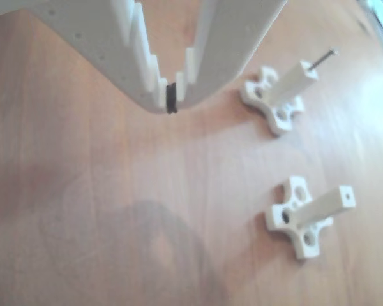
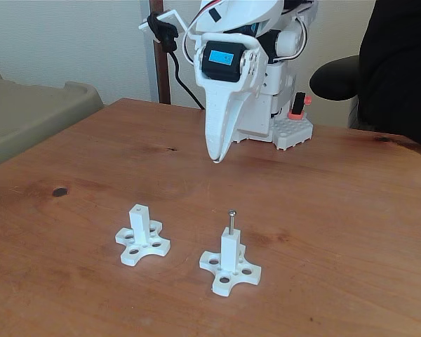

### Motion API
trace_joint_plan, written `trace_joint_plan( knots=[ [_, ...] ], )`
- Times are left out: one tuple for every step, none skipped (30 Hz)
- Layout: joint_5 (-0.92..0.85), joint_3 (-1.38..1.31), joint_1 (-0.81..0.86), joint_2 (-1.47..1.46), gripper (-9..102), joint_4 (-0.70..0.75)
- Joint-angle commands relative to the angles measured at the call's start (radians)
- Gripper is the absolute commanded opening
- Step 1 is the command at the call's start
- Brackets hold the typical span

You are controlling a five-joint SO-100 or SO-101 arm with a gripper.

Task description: Grab the screw and set it in the hole.

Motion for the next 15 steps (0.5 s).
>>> trace_joint_plan(
  knots=[
    [-0.008,0.017,0.035,0.158,-4,0.043],
    [-0.008,0.025,0.037,0.202,-4,0.069],
    [-0.008,0.031,0.037,0.241,-4,0.091],
    [-0.011,0.037,0.037,0.270,-4,0.109],
    [-0.008,0.035,0.037,0.267,-4,0.112],
    [-0.008,0.035,0.038,0.268,-4,0.115],
    [-0.008,0.035,0.040,0.268,-4,0.117],
    [-0.008,0.035,0.040,0.268,-4,0.117],
    [-0.008,0.035,0.041,0.268,-4,0.117],
    [-0.008,0.035,0.041,0.268,-4,0.117],
    [-0.008,0.035,0.041,0.268,-4,0.117],
    [-0.008,0.035,0.041,0.268,-4,0.118],
    [-0.006,0.035,0.043,0.268,-4,0.118],
    [-0.009,0.034,0.044,0.268,-4,0.121],
    [-0.012,0.032,0.044,0.268,-4,0.124]
  ],
)
